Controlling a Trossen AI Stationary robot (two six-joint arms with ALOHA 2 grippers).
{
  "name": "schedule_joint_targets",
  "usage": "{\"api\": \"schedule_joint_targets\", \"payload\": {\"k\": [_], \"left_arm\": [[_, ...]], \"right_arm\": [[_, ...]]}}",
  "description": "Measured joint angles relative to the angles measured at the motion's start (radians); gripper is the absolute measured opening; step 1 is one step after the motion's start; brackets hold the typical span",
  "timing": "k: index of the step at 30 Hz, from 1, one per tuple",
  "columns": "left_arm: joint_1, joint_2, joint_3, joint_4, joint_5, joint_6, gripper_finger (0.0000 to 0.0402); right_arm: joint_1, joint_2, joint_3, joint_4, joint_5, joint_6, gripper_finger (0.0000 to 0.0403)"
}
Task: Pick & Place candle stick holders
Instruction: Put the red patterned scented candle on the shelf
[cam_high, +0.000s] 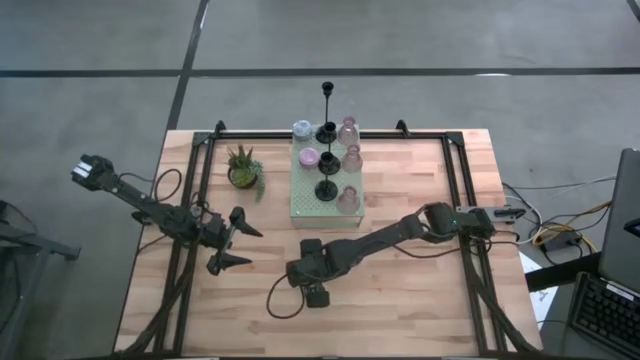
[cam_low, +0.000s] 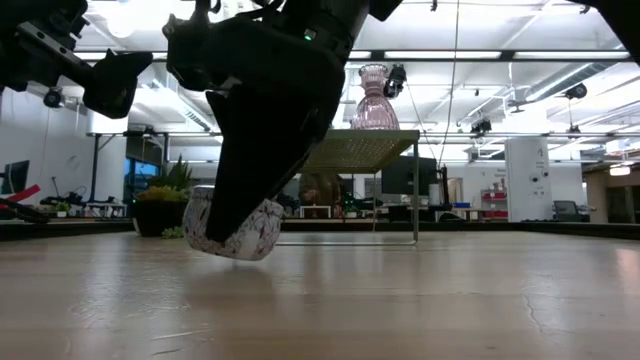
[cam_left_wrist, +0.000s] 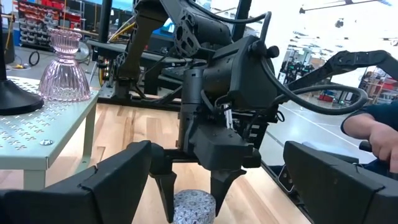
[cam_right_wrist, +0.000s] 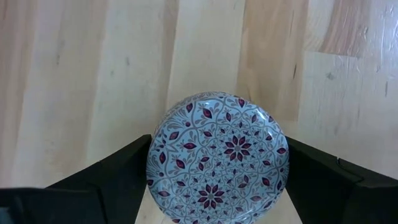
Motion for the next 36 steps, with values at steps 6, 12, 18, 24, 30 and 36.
{"api": "schedule_joint_targets", "payload": {"k": [6, 12, 18, 24, 30, 36], "left_arm": [[0.0, 0.0, 0.0, -0.001, 0.0, 0.0, 0.0369], [0.0, 0.0, 0.0, -0.003, 0.0, -0.002, 0.0369], [0.0, 0.003, 0.0, -0.003, 0.0, -0.032, 0.0369], [0.0, 0.022, 0.018, 0.0, -0.019, -0.034, 0.0369], [0.0, 0.051, 0.033, 0.001, -0.026, -0.034, 0.0369], [0.0, 0.1, 0.051, -0.001, -0.061, -0.034, 0.0369]], "right_arm": [[0.001, 0.0, -0.013, 0.018, 0.003, 0.0, 0.0332], [0.001, 0.0, 0.023, 0.005, 0.012, -0.011, 0.0354], [0.016, -0.002, 0.113, -0.12, 0.011, -0.022, 0.0364], [0.046, -0.005, 0.149, -0.161, 0.015, -0.053, 0.034], [0.059, -0.005, 0.192, -0.327, 0.139, -0.041, 0.0244], [0.06, -0.025, 0.196, -0.38, 0.129, -0.049, 0.0084]]}}
